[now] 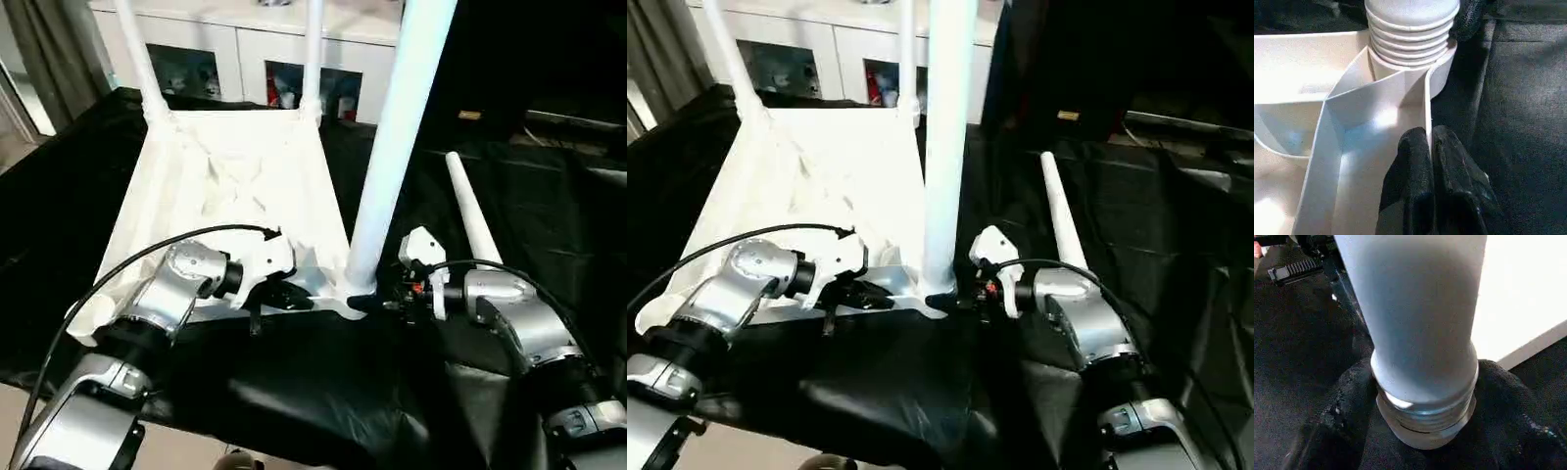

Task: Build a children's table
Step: Rotate leg to tighten

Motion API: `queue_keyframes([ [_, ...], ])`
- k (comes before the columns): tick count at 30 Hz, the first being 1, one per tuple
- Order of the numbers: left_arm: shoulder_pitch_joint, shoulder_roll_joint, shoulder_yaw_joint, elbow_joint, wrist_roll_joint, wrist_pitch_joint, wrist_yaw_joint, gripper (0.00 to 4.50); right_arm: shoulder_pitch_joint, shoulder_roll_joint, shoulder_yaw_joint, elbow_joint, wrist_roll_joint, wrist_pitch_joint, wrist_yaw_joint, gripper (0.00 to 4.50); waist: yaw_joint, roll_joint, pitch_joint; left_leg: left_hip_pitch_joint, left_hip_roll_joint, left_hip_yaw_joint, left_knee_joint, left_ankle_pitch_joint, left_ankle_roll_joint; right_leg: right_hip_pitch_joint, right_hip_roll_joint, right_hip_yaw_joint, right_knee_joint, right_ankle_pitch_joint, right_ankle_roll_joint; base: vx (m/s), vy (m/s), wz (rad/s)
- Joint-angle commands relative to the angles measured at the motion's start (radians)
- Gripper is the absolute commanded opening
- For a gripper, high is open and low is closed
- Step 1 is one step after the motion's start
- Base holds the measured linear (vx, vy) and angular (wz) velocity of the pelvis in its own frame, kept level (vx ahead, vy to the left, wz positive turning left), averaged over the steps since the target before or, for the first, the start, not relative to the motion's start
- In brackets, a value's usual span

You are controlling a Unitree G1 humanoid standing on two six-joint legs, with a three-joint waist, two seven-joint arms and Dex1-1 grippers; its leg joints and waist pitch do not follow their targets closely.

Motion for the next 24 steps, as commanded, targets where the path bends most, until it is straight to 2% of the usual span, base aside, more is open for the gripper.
queue_keyframes([
  [1, -0.007, -0.018, -0.006, -0.058, -0.032, -0.006, -0.026, 0.00, 0.004, 0.007, 0.020, -0.005, 0.007, 0.007, 0.018, 2.76, -0.003, -0.002, -0.076, 0.016, 0.041, -0.009, -0.067, -0.183, 0.032, 0.050, -0.087, 0.051, -0.071, -0.219, -0.201, 0.000, 0.000, 0.00],
  [4, -0.005, -0.017, -0.004, -0.065, -0.030, -0.001, -0.022, 0.00, 0.011, 0.008, 0.020, -0.008, 0.009, 0.006, 0.019, 2.75, -0.003, -0.001, -0.076, 0.015, 0.040, -0.009, -0.067, -0.178, 0.035, 0.050, -0.086, 0.050, -0.071, -0.208, -0.204, 0.000, 0.000, 0.00],
  [5, -0.004, -0.016, -0.004, -0.066, -0.030, 0.000, -0.020, 0.00, 0.015, 0.010, 0.018, -0.009, 0.010, 0.006, 0.017, 2.74, -0.003, 0.002, -0.076, 0.016, 0.040, -0.009, -0.066, -0.177, 0.035, 0.050, -0.086, 0.050, -0.069, -0.202, -0.206, 0.000, 0.000, 0.00],
  [6, -0.004, -0.016, -0.002, -0.065, -0.027, 0.000, -0.015, 0.00, 0.020, 0.013, 0.015, -0.009, 0.010, 0.007, 0.011, 2.74, -0.003, 0.000, -0.076, 0.015, 0.039, -0.008, -0.066, -0.182, 0.035, 0.050, -0.086, 0.051, -0.072, -0.206, -0.205, 0.000, 0.000, 0.00],
  [10, -0.014, -0.036, 0.008, -0.034, -0.008, 0.006, 0.053, 0.00, 0.028, 0.047, -0.025, 0.035, 0.005, -0.002, -0.088, 2.74, -0.004, 0.000, -0.074, 0.017, 0.038, -0.010, -0.068, -0.201, 0.026, 0.049, -0.087, 0.050, -0.076, -0.246, -0.195, 0.000, 0.000, 0.00],
  [11, -0.028, -0.055, 0.015, -0.006, 0.006, 0.020, 0.106, 0.00, 0.024, 0.076, -0.056, 0.070, 0.004, -0.004, -0.167, 2.74, -0.009, 0.003, -0.072, 0.016, 0.038, -0.009, -0.069, -0.213, 0.021, 0.044, -0.087, 0.050, -0.078, -0.267, -0.195, 0.000, 0.000, 0.00],
  [12, -0.049, -0.084, 0.025, 0.035, 0.024, 0.043, 0.182, 0.00, 0.019, 0.118, -0.099, 0.117, 0.005, -0.003, -0.281, 2.74, -0.011, 0.002, -0.071, 0.020, 0.036, -0.011, -0.070, -0.234, 0.010, 0.045, -0.089, 0.049, -0.085, -0.311, -0.187, 0.000, 0.000, 0.00],
  [14, -0.075, -0.128, 0.043, 0.082, 0.029, 0.052, 0.271, 0.00, 0.013, 0.158, -0.134, 0.155, 0.006, -0.001, -0.386, 2.74, -0.016, 0.003, -0.070, 0.022, 0.033, -0.012, -0.071, -0.246, -0.006, 0.043, -0.088, 0.048, -0.090, -0.358, -0.169, 0.000, 0.000, 0.00],
  [15, -0.085, -0.145, 0.050, 0.099, 0.030, 0.056, 0.303, 0.00, 0.012, 0.173, -0.144, 0.168, 0.005, -0.002, -0.424, 2.74, -0.020, 0.000, -0.071, 0.021, 0.032, -0.015, -0.071, -0.247, -0.013, 0.044, -0.090, 0.047, -0.091, -0.372, -0.163, 0.000, 0.000, 0.00],
  [16, -0.112, -0.185, 0.054, 0.144, 0.049, 0.056, 0.395, 0.00, 0.007, 0.209, -0.161, 0.193, 0.002, 0.009, -0.505, 2.73, -0.022, 0.002, -0.071, 0.018, 0.031, -0.016, -0.073, -0.246, -0.013, 0.048, -0.089, 0.046, -0.092, -0.374, -0.159, 0.000, 0.000, 0.00],
  [17, -0.115, -0.190, 0.055, 0.149, 0.050, 0.057, 0.405, 0.00, 0.006, 0.213, -0.162, 0.195, 0.000, 0.009, -0.515, 2.73, -0.026, 0.001, -0.069, 0.020, 0.031, -0.015, -0.073, -0.253, -0.011, 0.044, -0.087, 0.046, -0.096, -0.379, -0.152, 0.000, 0.000, 0.00],
  [18, -0.140, -0.228, 0.061, 0.189, 0.056, 0.070, 0.472, 0.00, -0.002, 0.247, -0.170, 0.218, -0.015, 0.003, -0.597, 2.73, -0.028, 0.004, -0.070, 0.022, 0.028, -0.013, -0.070, -0.260, -0.006, 0.041, -0.088, 0.048, -0.100, -0.390, -0.150, 0.000, 0.000, 0.00],
  [19, -0.151, -0.246, 0.064, 0.208, 0.055, 0.078, 0.500, 0.00, -0.009, 0.264, -0.173, 0.230, -0.023, 0.000, -0.635, 2.73, -0.028, 0.009, -0.070, 0.022, 0.027, -0.015, -0.069, -0.258, -0.007, 0.043, -0.089, 0.048, -0.099, -0.393, -0.149, 0.000, 0.000, 0.00],
  [20, -0.166, -0.270, 0.067, 0.231, 0.057, 0.083, 0.538, 0.00, -0.020, 0.289, -0.181, 0.244, -0.020, 0.006, -0.674, 2.73, -0.029, 0.005, -0.071, 0.019, 0.026, -0.014, -0.069, -0.248, -0.003, 0.044, -0.087, 0.047, -0.100, -0.392, -0.146, 0.000, 0.000, 0.00],
  [22, -0.186, -0.306, 0.068, 0.258, 0.059, 0.087, 0.584, 0.00, -0.038, 0.330, -0.196, 0.266, -0.009, 0.016, -0.725, 2.73, -0.028, 0.006, -0.072, 0.019, 0.025, -0.014, -0.069, -0.242, 0.004, 0.044, -0.085, 0.047, -0.100, -0.379, -0.145, 0.000, 0.000, 0.00],
  [23, -0.189, -0.314, 0.066, 0.259, 0.059, 0.084, 0.583, 0.00, -0.043, 0.338, -0.192, 0.270, -0.012, 0.009, -0.727, 2.73, -0.026, 0.013, -0.075, 0.018, 0.026, -0.016, -0.069, -0.236, 0.007, 0.046, -0.087, 0.047, -0.098, -0.360, -0.149, 0.000, 0.000, 0.00],
  [24, -0.193, -0.323, 0.067, 0.263, 0.062, 0.080, 0.579, 0.00, -0.047, 0.346, -0.189, 0.275, -0.017, -0.002, -0.725, 2.73, -0.027, 0.009, -0.075, 0.013, 0.027, -0.015, -0.070, -0.226, 0.015, 0.049, -0.085, 0.047, -0.096, -0.328, -0.154, 0.000, 0.000, 0.00],
])
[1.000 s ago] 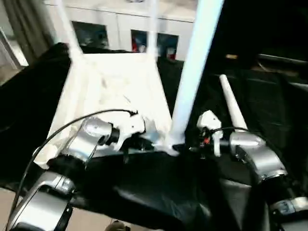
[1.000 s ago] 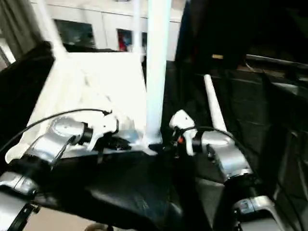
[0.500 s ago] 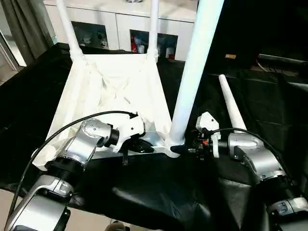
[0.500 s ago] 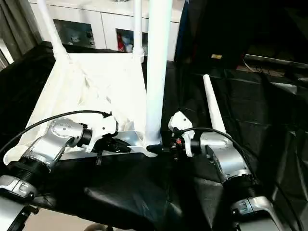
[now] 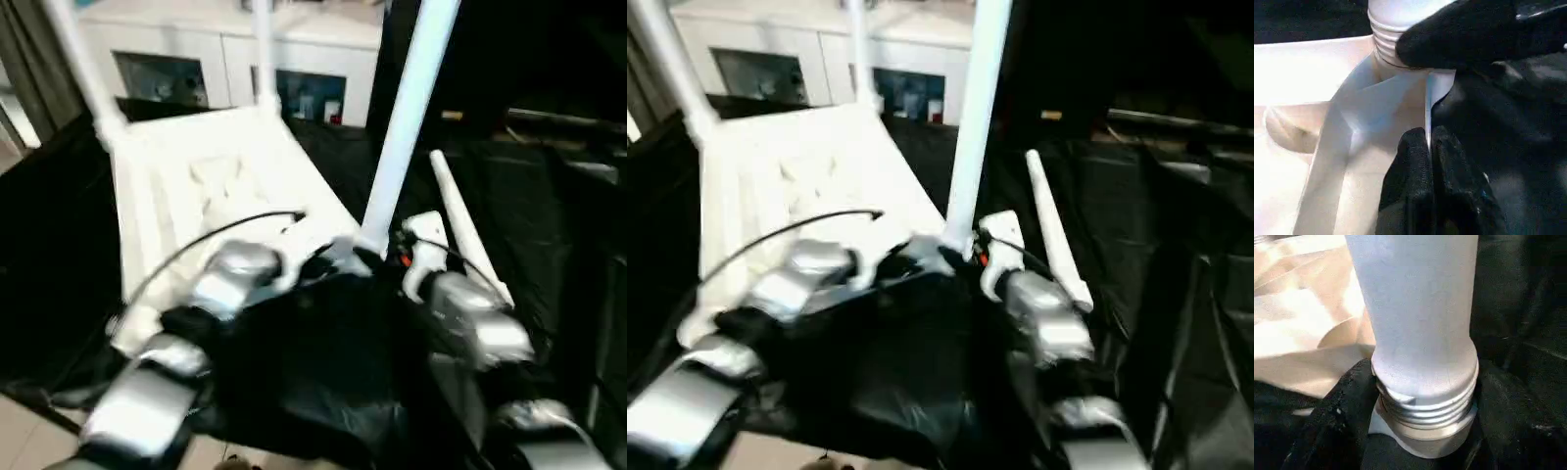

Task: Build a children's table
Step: Rotate leg to tighten

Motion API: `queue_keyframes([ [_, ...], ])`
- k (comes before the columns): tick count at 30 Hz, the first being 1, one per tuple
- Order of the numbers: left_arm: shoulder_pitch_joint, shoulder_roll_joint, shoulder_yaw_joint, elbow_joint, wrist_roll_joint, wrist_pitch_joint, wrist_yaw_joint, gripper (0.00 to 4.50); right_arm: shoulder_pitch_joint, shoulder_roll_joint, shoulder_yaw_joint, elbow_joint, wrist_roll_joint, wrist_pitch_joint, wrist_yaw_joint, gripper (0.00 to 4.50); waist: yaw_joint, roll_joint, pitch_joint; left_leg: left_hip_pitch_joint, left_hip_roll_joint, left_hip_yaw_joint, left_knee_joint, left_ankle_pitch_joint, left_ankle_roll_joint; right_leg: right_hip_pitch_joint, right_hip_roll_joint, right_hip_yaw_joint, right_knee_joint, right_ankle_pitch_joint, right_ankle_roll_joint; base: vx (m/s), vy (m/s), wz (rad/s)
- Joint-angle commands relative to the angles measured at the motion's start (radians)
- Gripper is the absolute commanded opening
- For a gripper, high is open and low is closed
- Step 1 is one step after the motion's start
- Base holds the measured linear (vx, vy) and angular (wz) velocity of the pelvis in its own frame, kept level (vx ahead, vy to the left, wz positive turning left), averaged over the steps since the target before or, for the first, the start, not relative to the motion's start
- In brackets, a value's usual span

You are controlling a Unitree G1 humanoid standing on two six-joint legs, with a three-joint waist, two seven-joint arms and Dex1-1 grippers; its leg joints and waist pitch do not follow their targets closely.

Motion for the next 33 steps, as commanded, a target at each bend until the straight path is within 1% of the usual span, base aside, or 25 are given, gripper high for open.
queue_keyframes([
  [1, -0.038, -0.043, 0.018, -0.012, -0.016, -0.024, 0.019, 0.00, 0.016, 0.049, 0.041, 0.059, -0.016, 0.019, 0.016, 2.73, 0.001, -0.002, -0.069, 0.010, 0.028, -0.014, -0.069, -0.223, 0.019, 0.047, -0.085, 0.047, -0.094, -0.313, -0.161, 0.000, 0.000, 0.00],
  [2, -0.038, -0.044, 0.018, -0.011, -0.016, -0.024, 0.018, 0.00, 0.016, 0.050, 0.042, 0.060, -0.017, 0.015, 0.017, 2.73, 0.000, 0.002, -0.070, 0.009, 0.028, -0.013, -0.068, -0.221, 0.023, 0.047, -0.084, 0.047, -0.092, -0.292, -0.167, 0.000, 0.000, 0.00],
  [3, -0.044, -0.048, 0.018, -0.003, -0.012, -0.033, 0.016, 0.00, 0.014, 0.056, 0.041, 0.064, -0.016, -0.003, 0.019, 3.08, 0.000, 0.002, -0.070, 0.009, 0.028, -0.013, -0.069, -0.217, 0.027, 0.048, -0.083, 0.046, -0.090, -0.278, -0.172, 0.000, 0.000, 0.00],
  [4, -0.046, -0.047, 0.018, 0.002, -0.012, -0.038, 0.007, 0.00, 0.012, 0.060, 0.034, 0.063, -0.007, -0.012, 0.023, 3.08, 0.000, 0.002, -0.070, 0.010, 0.028, -0.012, -0.068, -0.217, 0.030, 0.048, -0.083, 0.046, -0.091, -0.275, -0.174, 0.000, 0.000, 0.00],
  [5, -0.046, -0.041, 0.015, 0.004, -0.012, -0.050, -0.008, 0.00, 0.011, 0.059, 0.027, 0.058, 0.002, -0.022, 0.030, 3.29, 0.000, 0.003, -0.070, 0.010, 0.027, -0.012, -0.068, -0.222, 0.032, 0.047, -0.084, 0.047, -0.092, -0.282, -0.175, 0.000, 0.000, 0.00],
  [8, -0.037, -0.018, 0.011, -0.004, -0.020, -0.066, -0.050, 0.00, 0.014, 0.033, 0.040, 0.036, -0.010, -0.034, 0.066, 3.60, 0.000, 0.003, -0.070, 0.008, 0.029, -0.013, -0.070, -0.223, 0.035, 0.049, -0.085, 0.046, -0.092, -0.289, -0.173, 0.000, 0.000, 0.00],
  [11, 0.003, 0.029, -0.003, -0.057, -0.034, -0.096, -0.142, 0.00, 0.039, -0.036, 0.084, -0.025, -0.023, -0.034, 0.176, 3.60, 0.002, 0.000, -0.069, 0.009, 0.030, -0.012, -0.070, -0.227, 0.043, 0.050, -0.085, 0.047, -0.094, -0.294, -0.169, 0.000, 0.000, 0.00],
  [12, 0.023, 0.053, -0.009, -0.085, -0.041, -0.103, -0.190, 0.00, 0.049, -0.068, 0.094, -0.053, -0.018, -0.022, 0.231, 3.60, 0.005, -0.002, -0.069, 0.006, 0.031, -0.014, -0.071, -0.214, 0.046, 0.056, -0.085, 0.046, -0.091, -0.284, -0.168, 0.000, 0.000, 0.00],
  [13, 0.039, 0.073, -0.014, -0.107, -0.047, -0.110, -0.230, 0.00, 0.055, -0.096, 0.101, -0.072, -0.015, -0.020, 0.275, 3.60, 0.002, 0.000, -0.069, 0.002, 0.031, -0.013, -0.071, -0.211, 0.051, 0.054, -0.085, 0.048, -0.089, -0.277, -0.172, 0.000, 0.000, 0.00],
  [14, 0.054, 0.093, -0.019, -0.126, -0.051, -0.123, -0.268, 0.00, 0.061, -0.123, 0.111, -0.088, -0.015, -0.024, 0.317, 3.60, 0.004, -0.001, -0.069, 0.007, 0.033, -0.011, -0.069, -0.211, 0.055, 0.052, -0.085, 0.048, -0.091, -0.270, -0.175, 0.000, 0.000, 0.00],
  [16, 0.070, 0.117, -0.026, -0.147, -0.055, -0.134, -0.314, 0.00, 0.069, -0.155, 0.125, -0.111, -0.016, -0.029, 0.375, 3.60, 0.005, 0.002, -0.070, 0.008, 0.034, -0.011, -0.069, -0.207, 0.055, 0.050, -0.085, 0.048, -0.087, -0.258, -0.185, 0.000, 0.000, 0.00],
  [17, 0.095, 0.153, -0.035, -0.184, -0.070, -0.144, -0.386, 0.00, 0.081, -0.200, 0.146, -0.145, -0.014, -0.031, 0.458, 3.60, 0.005, 0.000, -0.069, 0.006, 0.035, -0.011, -0.070, -0.212, 0.053, 0.052, -0.085, 0.047, -0.087, -0.261, -0.189, 0.000, 0.000, 0.00],
  [18, 0.102, 0.162, -0.037, -0.196, -0.076, -0.145, -0.406, 0.00, 0.083, -0.211, 0.151, -0.154, -0.012, -0.031, 0.480, 3.60, 0.007, 0.000, -0.070, 0.008, 0.039, -0.010, -0.070, -0.203, 0.056, 0.050, -0.085, 0.049, -0.084, -0.242, -0.194, 0.000, 0.000, 0.00],
  [19, 0.109, 0.171, -0.037, -0.207, -0.082, -0.145, -0.424, 0.00, 0.085, -0.222, 0.155, -0.161, -0.010, -0.030, 0.499, 3.60, 0.008, 0.003, -0.070, 0.008, 0.039, -0.010, -0.069, -0.203, 0.056, 0.049, -0.085, 0.048, -0.081, -0.235, -0.198, 0.000, 0.000, 0.00],
  [22, 0.145, 0.213, -0.036, -0.281, -0.116, -0.127, -0.511, 0.00, 0.085, -0.269, 0.175, -0.189, 0.005, -0.023, 0.588, 3.60, 0.010, 0.002, -0.069, 0.008, 0.040, -0.008, -0.070, -0.209, 0.055, 0.047, -0.083, 0.048, -0.080, -0.238, -0.203, 0.000, 0.000, 0.00],
  [23, 0.157, 0.225, -0.037, -0.303, -0.120, -0.122, -0.526, 0.00, 0.083, -0.279, 0.183, -0.191, 0.003, -0.028, 0.606, 3.60, 0.012, 0.002, -0.069, 0.007, 0.043, -0.010, -0.071, -0.211, 0.051, 0.048, -0.086, 0.048, -0.077, -0.236, -0.206, 0.000, 0.000, 0.00],
  [24, 0.164, 0.233, -0.036, -0.316, -0.120, -0.120, -0.534, 0.00, 0.081, -0.285, 0.187, -0.189, -0.001, -0.033, 0.615, 3.60, 0.013, 0.000, -0.068, 0.009, 0.042, -0.008, -0.071, -0.213, 0.051, 0.045, -0.084, 0.048, -0.079, -0.244, -0.204, 0.000, 0.000, 0.00],
  [26, 0.171, 0.239, -0.036, -0.326, -0.120, -0.118, -0.538, 0.00, 0.078, -0.287, 0.188, -0.186, 0.001, -0.031, 0.623, 3.60, 0.012, 0.001, -0.068, 0.009, 0.040, -0.007, -0.070, -0.212, 0.050, 0.043, -0.084, 0.049, -0.080, -0.249, -0.203, 0.000, 0.000, 0.00],
  [27, 0.183, 0.247, -0.034, -0.340, -0.121, -0.114, -0.541, 0.00, 0.073, -0.288, 0.190, -0.178, 0.003, -0.033, 0.632, 3.60, 0.013, -0.006, -0.068, 0.008, 0.040, -0.007, -0.070, -0.207, 0.049, 0.046, -0.084, 0.049, -0.080, -0.253, -0.199, 0.000, 0.000, 0.00],
  [28, 0.188, 0.250, -0.032, -0.345, -0.121, -0.112, -0.541, 0.00, 0.070, -0.286, 0.190, -0.175, 0.005, -0.033, 0.638, 3.42, 0.014, -0.004, -0.068, 0.007, 0.040, -0.009, -0.070, -0.205, 0.047, 0.046, -0.086, 0.050, -0.079, -0.257, -0.197, 0.000, 0.000, 0.00],
  [29, 0.191, 0.251, -0.031, -0.347, -0.121, -0.109, -0.540, 0.00, 0.068, -0.283, 0.190, -0.173, 0.008, -0.034, 0.643, 3.42, 0.013, -0.011, -0.068, 0.007, 0.040, -0.007, -0.070, -0.202, 0.049, 0.045, -0.085, 0.049, -0.080, -0.262, -0.192, 0.000, 0.000, 0.00],
  [30, 0.196, 0.252, -0.029, -0.351, -0.121, -0.107, -0.538, 0.00, 0.067, -0.279, 0.192, -0.174, 0.011, -0.032, 0.652, 3.23, 0.015, -0.007, -0.067, 0.008, 0.039, -0.008, -0.070, -0.201, 0.048, 0.044, -0.086, 0.049, -0.081, -0.276, -0.188, 0.000, 0.000, 0.00],
  [31, 0.196, 0.252, -0.029, -0.351, -0.121, -0.107, -0.538, 0.00, 0.067, -0.279, 0.192, -0.174, 0.011, -0.032, 0.652, 3.23, 0.015, -0.007, -0.067, 0.008, 0.039, -0.007, -0.070, -0.201, 0.047, 0.044, -0.086, 0.050, -0.081, -0.280, -0.186, 0.000, 0.000, 0.00],
  [32, 0.198, 0.252, -0.028, -0.355, -0.121, -0.105, -0.536, 0.00, 0.067, -0.277, 0.193, -0.175, 0.014, -0.030, 0.658, 3.23, 0.014, -0.011, -0.067, 0.006, 0.039, -0.007, -0.070, -0.198, 0.048, 0.045, -0.085, 0.049, -0.082, -0.283, -0.182, 0.000, 0.000, 0.00],
  [33, 0.203, 0.254, -0.028, -0.364, -0.122, -0.099, -0.534, 0.00, 0.069, -0.272, 0.196, -0.178, 0.019, -0.026, 0.667, 3.08, 0.014, -0.008, -0.067, 0.006, 0.039, -0.008, -0.070, -0.193, 0.048, 0.044, -0.086, 0.049, -0.080, -0.279, -0.181, 0.000, 0.000, 0.00],
])
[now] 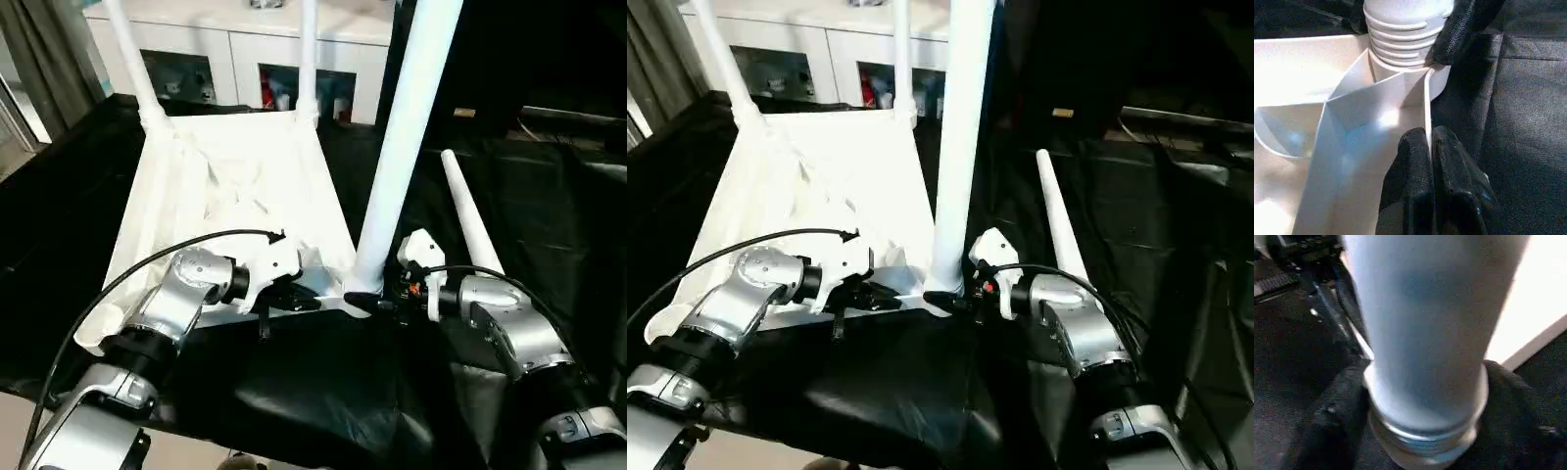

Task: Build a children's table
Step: Rotate leg to tighten

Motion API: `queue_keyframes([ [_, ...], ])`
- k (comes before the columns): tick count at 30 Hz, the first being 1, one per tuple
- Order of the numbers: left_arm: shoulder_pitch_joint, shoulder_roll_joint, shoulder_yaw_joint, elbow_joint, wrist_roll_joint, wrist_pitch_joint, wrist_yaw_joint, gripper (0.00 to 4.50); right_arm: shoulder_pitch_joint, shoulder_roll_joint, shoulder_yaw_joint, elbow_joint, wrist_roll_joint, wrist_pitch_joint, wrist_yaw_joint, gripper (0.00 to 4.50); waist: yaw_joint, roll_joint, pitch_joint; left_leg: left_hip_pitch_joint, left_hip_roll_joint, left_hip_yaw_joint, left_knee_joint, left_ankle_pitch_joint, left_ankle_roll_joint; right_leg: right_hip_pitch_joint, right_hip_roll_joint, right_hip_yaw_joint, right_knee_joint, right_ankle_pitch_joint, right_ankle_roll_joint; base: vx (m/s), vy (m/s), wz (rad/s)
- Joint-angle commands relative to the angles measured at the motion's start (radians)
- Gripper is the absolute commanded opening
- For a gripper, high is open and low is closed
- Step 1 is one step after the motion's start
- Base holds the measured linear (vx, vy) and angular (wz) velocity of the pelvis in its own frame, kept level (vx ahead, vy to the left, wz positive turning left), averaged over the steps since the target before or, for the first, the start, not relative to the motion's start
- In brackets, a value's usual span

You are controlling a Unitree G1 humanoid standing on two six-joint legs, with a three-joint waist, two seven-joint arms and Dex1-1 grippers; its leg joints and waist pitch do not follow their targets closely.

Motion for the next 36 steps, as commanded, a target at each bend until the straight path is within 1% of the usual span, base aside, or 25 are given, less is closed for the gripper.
queue_keyframes([
  [1, 0.008, -0.008, 0.004, -0.048, -0.044, -0.008, -0.029, 0.00, -0.014, -0.005, -0.008, -0.001, 0.014, 0.008, 0.004, 2.94, -0.001, -0.014, -0.068, 0.011, 0.039, -0.008, -0.067, -0.191, 0.049, 0.050, -0.086, 0.050, -0.079, -0.276, -0.181, 0.000, 0.000, 0.00],
  [5, 0.013, -0.008, 0.008, -0.056, -0.042, 0.002, -0.015, 0.00, -0.001, 0.010, -0.007, -0.003, 0.016, 0.008, -0.011, 2.83, -0.003, -0.012, -0.068, 0.010, 0.038, -0.008, -0.066, -0.180, 0.050, 0.050, -0.085, 0.050, -0.077, -0.255, -0.185, 0.000, 0.000, 0.00],
  [7, 0.004, -0.018, 0.014, -0.037, -0.028, 0.006, 0.024, 0.00, 0.006, 0.032, -0.020, 0.013, 0.001, 0.010, -0.080, 2.80, -0.005, -0.012, -0.067, 0.011, 0.037, -0.008, -0.067, -0.183, 0.047, 0.048, -0.084, 0.050, -0.078, -0.261, -0.185, 0.000, 0.000, 0.00],
  [8, -0.009, -0.028, 0.016, -0.015, -0.013, 0.011, 0.060, 0.00, 0.006, 0.047, -0.031, 0.033, -0.013, 0.007, -0.138, 2.80, -0.007, -0.011, -0.067, 0.012, 0.036, -0.008, -0.067, -0.190, 0.040, 0.048, -0.085, 0.050, -0.080, -0.276, -0.180, 0.000, 0.000, 0.00],
  [9, -0.043, -0.058, 0.026, 0.041, 0.015, 0.028, 0.151, 0.00, 0.001, 0.083, -0.063, 0.076, -0.032, 0.010, -0.263, 2.79, -0.010, -0.011, -0.066, 0.013, 0.034, -0.009, -0.068, -0.202, 0.033, 0.047, -0.084, 0.049, -0.083, -0.301, -0.175, 0.000, 0.000, 0.00],
  [10, -0.045, -0.060, 0.027, 0.045, 0.017, 0.029, 0.157, 0.00, 0.000, 0.086, -0.066, 0.079, -0.032, 0.010, -0.272, 2.79, -0.014, -0.011, -0.063, 0.013, 0.032, -0.007, -0.068, -0.209, 0.029, 0.044, -0.082, 0.050, -0.088, -0.321, -0.169, 0.000, 0.000, 0.00],
  [11, -0.067, -0.084, 0.036, 0.078, 0.024, 0.041, 0.208, 0.00, -0.006, 0.112, -0.092, 0.107, -0.035, 0.020, -0.357, 2.78, -0.018, -0.010, -0.061, 0.017, 0.029, -0.008, -0.069, -0.231, 0.015, 0.042, -0.083, 0.049, -0.094, -0.370, -0.158, 0.000, 0.000, 0.00],
  [12, -0.093, -0.115, 0.047, 0.115, 0.029, 0.057, 0.266, 0.00, -0.015, 0.146, -0.127, 0.139, -0.033, 0.037, -0.459, 2.77, -0.019, -0.009, -0.063, 0.019, 0.030, -0.011, -0.070, -0.241, 0.005, 0.044, -0.085, 0.048, -0.095, -0.397, -0.151, 0.000, 0.000, 0.00],
  [13, -0.095, -0.117, 0.048, 0.118, 0.029, 0.058, 0.270, 0.00, -0.016, 0.149, -0.130, 0.142, -0.033, 0.038, -0.467, 2.77, -0.021, -0.011, -0.061, 0.017, 0.029, -0.012, -0.071, -0.243, 0.002, 0.044, -0.085, 0.048, -0.097, -0.407, -0.144, 0.000, 0.000, 0.00],
  [14, -0.099, -0.122, 0.049, 0.123, 0.030, 0.062, 0.279, 0.00, -0.018, 0.155, -0.137, 0.148, -0.032, 0.042, -0.484, 2.77, -0.021, -0.013, -0.063, 0.017, 0.029, -0.012, -0.071, -0.246, 0.004, 0.046, -0.086, 0.048, -0.099, -0.415, -0.135, 0.000, 0.000, 0.00],
  [15, -0.126, -0.151, 0.050, 0.164, 0.042, 0.063, 0.337, 0.00, -0.027, 0.184, -0.157, 0.171, -0.028, 0.051, -0.557, 2.77, -0.023, -0.009, -0.062, 0.016, 0.028, -0.011, -0.070, -0.247, 0.010, 0.044, -0.084, 0.050, -0.101, -0.410, -0.134, 0.000, 0.000, 0.00],
  [17, -0.179, -0.213, 0.057, 0.244, 0.053, 0.057, 0.446, 0.00, -0.049, 0.246, -0.195, 0.221, -0.009, 0.069, -0.690, 2.77, -0.022, -0.003, -0.063, 0.021, 0.025, -0.010, -0.069, -0.245, 0.006, 0.037, -0.082, 0.051, -0.103, -0.401, -0.136, 0.000, 0.000, 0.00],
  [19, -0.213, -0.261, 0.061, 0.289, 0.053, 0.048, 0.498, 0.00, -0.068, 0.298, -0.202, 0.249, -0.004, 0.064, -0.746, 2.77, -0.021, -0.007, -0.066, 0.019, 0.027, -0.013, -0.070, -0.236, -0.001, 0.045, -0.083, 0.049, -0.098, -0.374, -0.144, 0.000, 0.000, 0.00],
  [21, -0.238, -0.298, 0.058, 0.317, 0.057, 0.046, 0.512, 0.00, -0.076, 0.337, -0.170, 0.245, -0.022, 0.028, -0.726, 2.77, -0.017, -0.008, -0.069, 0.015, 0.028, -0.013, -0.069, -0.219, 0.009, 0.049, -0.085, 0.050, -0.092, -0.315, -0.154, 0.000, 0.000, 0.00],
  [22, -0.243, -0.302, 0.054, 0.323, 0.061, 0.041, 0.510, 0.00, -0.077, 0.342, -0.159, 0.240, -0.027, 0.014, -0.714, 3.33, -0.016, -0.008, -0.069, 0.015, 0.029, -0.013, -0.070, -0.217, 0.015, 0.050, -0.085, 0.050, -0.092, -0.300, -0.158, 0.000, 0.000, 0.00],
  [24, -0.245, -0.301, 0.048, 0.325, 0.064, 0.040, 0.501, 0.00, -0.075, 0.339, -0.148, 0.231, -0.037, -0.016, -0.702, 3.47, -0.015, -0.008, -0.069, 0.013, 0.029, -0.011, -0.068, -0.208, 0.029, 0.051, -0.087, 0.051, -0.089, -0.265, -0.171, 0.000, 0.000, 0.00],
  [25, -0.240, -0.294, 0.043, 0.319, 0.065, 0.043, 0.483, 0.00, -0.076, 0.330, -0.144, 0.225, -0.037, -0.028, -0.681, 3.47, -0.013, 0.020, -0.070, 0.015, 0.029, -0.015, -0.067, -0.213, 0.025, 0.050, -0.088, 0.051, -0.086, -0.261, -0.176, 0.000, 0.000, 0.00],
  [26, -0.238, -0.287, 0.037, 0.320, 0.067, 0.038, 0.466, 0.00, -0.078, 0.318, -0.137, 0.222, -0.046, -0.043, -0.664, 3.53, -0.019, 0.001, -0.069, 0.011, 0.027, -0.012, -0.068, -0.223, 0.030, 0.054, -0.083, 0.049, -0.091, -0.258, -0.174, 0.000, 0.000, 0.00],
  [28, -0.238, -0.275, 0.032, 0.333, 0.071, 0.024, 0.440, 0.00, -0.080, 0.298, -0.128, 0.215, -0.056, -0.058, -0.629, 3.90, -0.015, 0.002, -0.071, 0.012, 0.027, -0.012, -0.067, -0.212, 0.035, 0.055, -0.085, 0.050, -0.089, -0.253, -0.179, 0.000, 0.000, 0.00],
  [29, -0.236, -0.269, 0.031, 0.335, 0.070, 0.020, 0.427, 0.00, -0.078, 0.289, -0.126, 0.208, -0.054, -0.057, -0.607, 3.90, -0.015, 0.002, -0.070, 0.011, 0.026, -0.012, -0.067, -0.209, 0.039, 0.057, -0.083, 0.049, -0.089, -0.251, -0.180, 0.000, 0.000, 0.00],
  [30, -0.222, -0.247, 0.026, 0.325, 0.068, 0.014, 0.381, 0.00, -0.069, 0.257, -0.120, 0.181, -0.044, -0.053, -0.530, 3.90, -0.015, -0.003, -0.070, 0.011, 0.027, -0.011, -0.067, -0.212, 0.045, 0.058, -0.083, 0.048, -0.090, -0.255, -0.179, 0.000, 0.000, 0.00],
  [32, -0.208, -0.228, 0.019, 0.306, 0.064, 0.003, 0.338, 0.00, -0.060, 0.229, -0.108, 0.157, -0.038, -0.053, -0.468, 3.90, -0.012, -0.001, -0.068, 0.010, 0.029, -0.012, -0.068, -0.211, 0.053, 0.058, -0.086, 0.050, -0.091, -0.261, -0.177, 0.000, 0.000, 0.00],
  [33, -0.188, -0.202, 0.011, 0.279, 0.057, -0.006, 0.284, 0.00, -0.048, 0.188, -0.087, 0.126, -0.034, -0.053, -0.389, 3.90, -0.014, -0.005, -0.069, 0.008, 0.029, -0.013, -0.068, -0.206, 0.056, 0.060, -0.084, 0.049, -0.089, -0.255, -0.178, 0.000, 0.000, 0.00],
  [35, -0.154, -0.161, -0.001, 0.230, 0.039, -0.025, 0.192, 0.00, -0.032, 0.127, -0.051, 0.085, -0.042, -0.061, -0.289, 3.90, -0.012, -0.003, -0.071, 0.006, 0.033, -0.014, -0.067, -0.191, 0.064, 0.063, -0.085, 0.048, -0.082, -0.221, -0.191, 0.000, 0.000, 0.00],
  [36, -0.125, -0.117, -0.016, 0.193, 0.035, -0.044, 0.125, 0.00, -0.021, 0.078, -0.032, 0.051, -0.039, -0.057, -0.211, 3.90, -0.011, -0.002, -0.070, 0.009, 0.034, -0.013, -0.066, -0.193, 0.067, 0.060, -0.084, 0.049, -0.081, -0.210, -0.198, 0.000, 0.000, 0.00],
])
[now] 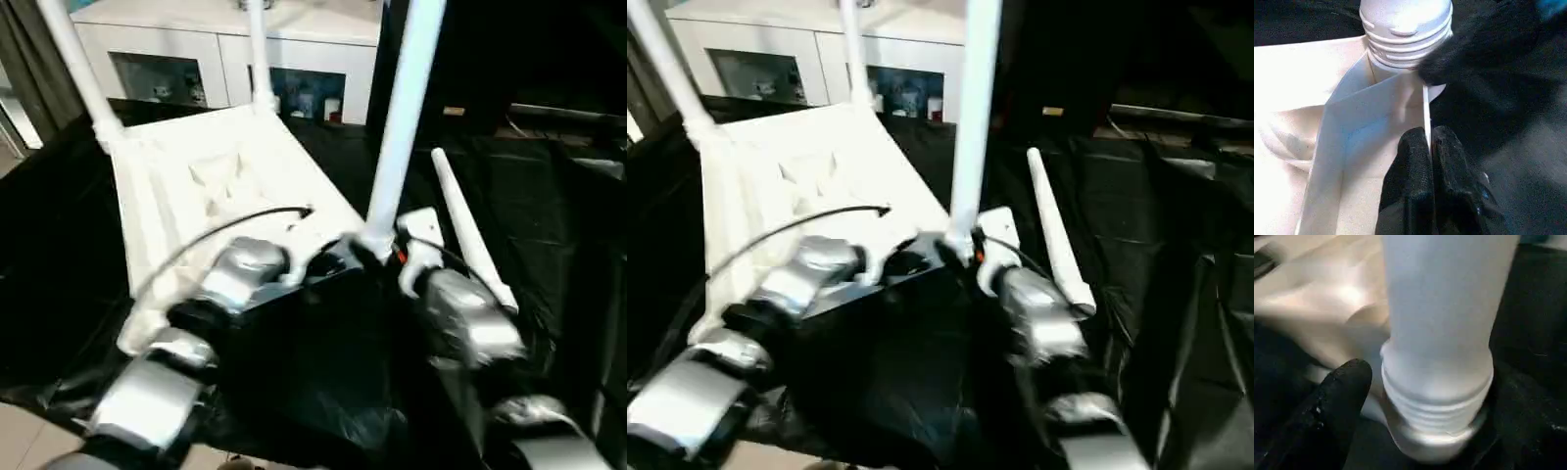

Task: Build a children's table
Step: Rotate leg to tighten

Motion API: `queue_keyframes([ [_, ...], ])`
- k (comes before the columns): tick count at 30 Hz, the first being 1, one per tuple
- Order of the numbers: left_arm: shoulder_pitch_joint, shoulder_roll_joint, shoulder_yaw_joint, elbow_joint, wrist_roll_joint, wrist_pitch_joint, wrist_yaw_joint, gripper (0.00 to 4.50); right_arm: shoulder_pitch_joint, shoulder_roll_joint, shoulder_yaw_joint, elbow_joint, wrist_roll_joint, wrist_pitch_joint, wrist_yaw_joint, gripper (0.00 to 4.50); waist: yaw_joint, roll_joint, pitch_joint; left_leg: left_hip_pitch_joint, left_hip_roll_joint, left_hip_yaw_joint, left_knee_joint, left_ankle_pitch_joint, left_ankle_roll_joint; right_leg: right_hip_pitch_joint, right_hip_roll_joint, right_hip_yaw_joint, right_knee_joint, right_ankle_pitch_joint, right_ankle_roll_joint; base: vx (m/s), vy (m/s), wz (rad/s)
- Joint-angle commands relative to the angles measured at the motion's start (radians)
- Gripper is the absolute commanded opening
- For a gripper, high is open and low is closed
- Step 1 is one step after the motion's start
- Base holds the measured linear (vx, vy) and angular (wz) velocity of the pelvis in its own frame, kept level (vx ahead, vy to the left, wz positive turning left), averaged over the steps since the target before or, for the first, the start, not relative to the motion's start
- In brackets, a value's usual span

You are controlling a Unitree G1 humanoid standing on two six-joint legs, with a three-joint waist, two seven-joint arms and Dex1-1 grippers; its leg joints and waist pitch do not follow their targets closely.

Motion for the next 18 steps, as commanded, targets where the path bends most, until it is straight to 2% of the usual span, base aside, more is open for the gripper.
queue_keyframes([
  [1, 0.032, 0.028, -0.038, -0.061, -0.021, -0.055, -0.114, 0.00, 0.007, -0.028, 0.048, -0.062, 0.009, 0.003, 0.128, 3.90, 0.004, -0.004, -0.070, 0.007, 0.039, -0.012, -0.064, -0.196, 0.067, 0.059, -0.085, 0.048, -0.078, -0.203, -0.204, 0.000, 0.000, 0.00],
  [3, 0.044, 0.045, -0.040, -0.076, -0.029, -0.073, -0.150, 0.00, 0.009, -0.043, 0.049, -0.073, 0.013, 0.007, 0.153, 3.90, 0.004, -0.001, -0.068, 0.007, 0.039, -0.008, -0.064, -0.208, 0.065, 0.054, -0.083, 0.048, -0.080, -0.212, -0.212, 0.000, 0.000, 0.00],
  [4, 0.062, 0.065, -0.035, -0.107, -0.055, -0.071, -0.201, 0.00, 0.012, -0.070, 0.057, -0.089, 0.015, 0.003, 0.197, 3.90, 0.003, -0.006, -0.067, 0.010, 0.039, -0.007, -0.064, -0.214, 0.062, 0.053, -0.082, 0.048, -0.081, -0.221, -0.212, 0.000, 0.000, 0.00],
  [6, 0.075, 0.081, -0.031, -0.132, -0.072, -0.063, -0.239, 0.00, 0.015, -0.089, 0.061, -0.103, 0.021, 0.008, 0.236, 3.90, 0.009, -0.001, -0.065, 0.014, 0.044, -0.009, -0.067, -0.231, 0.052, 0.050, -0.086, 0.049, -0.082, -0.257, -0.210, 0.000, 0.000, 0.00],
  [8, 0.083, 0.093, -0.030, -0.149, -0.079, -0.061, -0.261, 0.00, 0.018, -0.099, 0.062, -0.112, 0.025, 0.010, 0.261, 3.90, 0.013, -0.003, -0.065, 0.015, 0.044, -0.008, -0.068, -0.239, 0.046, 0.048, -0.084, 0.050, -0.081, -0.269, -0.204, 0.000, 0.000, 0.00],
  [10, 0.099, 0.112, -0.029, -0.183, -0.085, -0.056, -0.289, 0.00, 0.023, -0.115, 0.070, -0.127, 0.034, 0.010, 0.298, 3.90, 0.012, -0.003, -0.065, 0.014, 0.043, -0.008, -0.069, -0.235, 0.042, 0.048, -0.085, 0.050, -0.081, -0.267, -0.202, 0.000, 0.000, 0.00],
  [11, 0.102, 0.116, -0.030, -0.188, -0.087, -0.056, -0.293, 0.00, 0.023, -0.118, 0.071, -0.129, 0.037, 0.010, 0.305, 3.90, 0.014, -0.007, -0.066, 0.012, 0.043, -0.009, -0.068, -0.227, 0.043, 0.051, -0.087, 0.051, -0.079, -0.258, -0.201, 0.000, 0.000, 0.00],
  [13, 0.110, 0.125, -0.031, -0.204, -0.092, -0.054, -0.303, 0.00, 0.027, -0.124, 0.079, -0.139, 0.047, 0.018, 0.332, 3.90, 0.015, -0.005, -0.066, 0.012, 0.042, -0.007, -0.066, -0.215, 0.049, 0.050, -0.085, 0.051, -0.079, -0.248, -0.199, 0.000, 0.000, 0.00],
  [14, 0.113, 0.127, -0.031, -0.208, -0.092, -0.054, -0.307, 0.00, 0.029, -0.123, 0.082, -0.142, 0.047, 0.020, 0.341, 3.90, 0.015, -0.009, -0.067, 0.010, 0.041, -0.006, -0.065, -0.206, 0.051, 0.050, -0.084, 0.051, -0.079, -0.244, -0.198, 0.000, 0.000, 0.00],
  [15, 0.113, 0.127, -0.030, -0.206, -0.090, -0.056, -0.307, 0.00, 0.030, -0.118, 0.082, -0.143, 0.049, 0.024, 0.345, 3.90, 0.017, -0.007, -0.067, 0.010, 0.040, -0.007, -0.065, -0.198, 0.051, 0.051, -0.085, 0.050, -0.078, -0.243, -0.198, 0.000, 0.000, 0.00],
  [18, 0.113, 0.125, -0.027, -0.205, -0.085, -0.054, -0.299, 0.00, 0.031, -0.108, 0.077, -0.145, 0.060, 0.038, 0.354, 3.52, 0.017, -0.007, -0.068, 0.011, 0.041, -0.007, -0.065, -0.197, 0.051, 0.050, -0.083, 0.049, -0.077, -0.239, -0.199, 0.000, 0.000, 0.00],
])
